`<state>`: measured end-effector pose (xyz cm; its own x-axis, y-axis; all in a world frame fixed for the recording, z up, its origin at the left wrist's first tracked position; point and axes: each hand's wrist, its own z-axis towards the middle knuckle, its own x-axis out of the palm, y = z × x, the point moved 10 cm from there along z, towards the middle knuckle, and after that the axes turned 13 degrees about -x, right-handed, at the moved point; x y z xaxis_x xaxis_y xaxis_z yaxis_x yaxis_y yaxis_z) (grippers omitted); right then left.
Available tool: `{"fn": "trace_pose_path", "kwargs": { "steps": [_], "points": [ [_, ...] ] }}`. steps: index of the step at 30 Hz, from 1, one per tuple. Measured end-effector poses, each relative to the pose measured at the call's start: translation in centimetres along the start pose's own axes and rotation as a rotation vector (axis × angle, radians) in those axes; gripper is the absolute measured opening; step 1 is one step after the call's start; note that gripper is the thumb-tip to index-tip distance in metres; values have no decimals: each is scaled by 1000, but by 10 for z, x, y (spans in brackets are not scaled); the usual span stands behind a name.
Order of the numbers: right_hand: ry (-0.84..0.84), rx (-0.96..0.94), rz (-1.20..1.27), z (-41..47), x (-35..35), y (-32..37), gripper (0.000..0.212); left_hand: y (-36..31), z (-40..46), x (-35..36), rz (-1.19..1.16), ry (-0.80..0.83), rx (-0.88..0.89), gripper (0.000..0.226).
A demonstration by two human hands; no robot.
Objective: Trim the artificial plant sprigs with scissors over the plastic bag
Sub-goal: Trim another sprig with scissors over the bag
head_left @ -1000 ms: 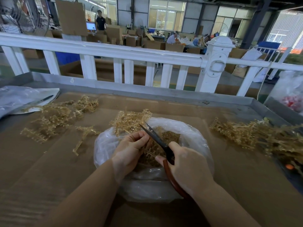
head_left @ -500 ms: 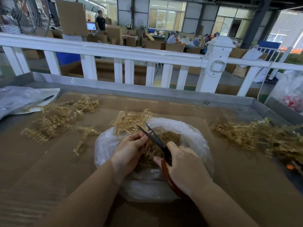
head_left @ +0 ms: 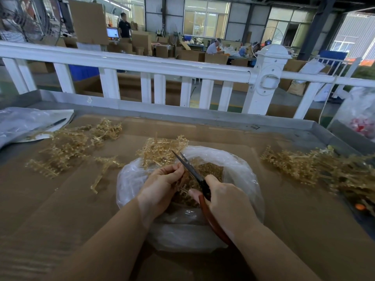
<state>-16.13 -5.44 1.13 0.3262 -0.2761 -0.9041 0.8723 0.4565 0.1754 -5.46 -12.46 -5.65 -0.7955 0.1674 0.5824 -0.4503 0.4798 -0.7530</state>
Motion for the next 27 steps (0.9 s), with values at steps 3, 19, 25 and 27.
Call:
{"fn": "trace_pose_path", "kwargs": {
  "steps": [3,19,25,27],
  "points": [
    [-4,-6,-9,0,0,-1,33,1,1,-1,-11,-1,0,7],
    [-55,22,53,1,-4,-2,37,-1,-10,10,98,9,-7,9],
    [-15,11,100,-1,-15,-1,26,-2,-11,7,28,-32,-6,9],
    [-37,14,121,-3,-25,-2,15,-2,-10,4,-8,-66,1,18]
  ]
}}
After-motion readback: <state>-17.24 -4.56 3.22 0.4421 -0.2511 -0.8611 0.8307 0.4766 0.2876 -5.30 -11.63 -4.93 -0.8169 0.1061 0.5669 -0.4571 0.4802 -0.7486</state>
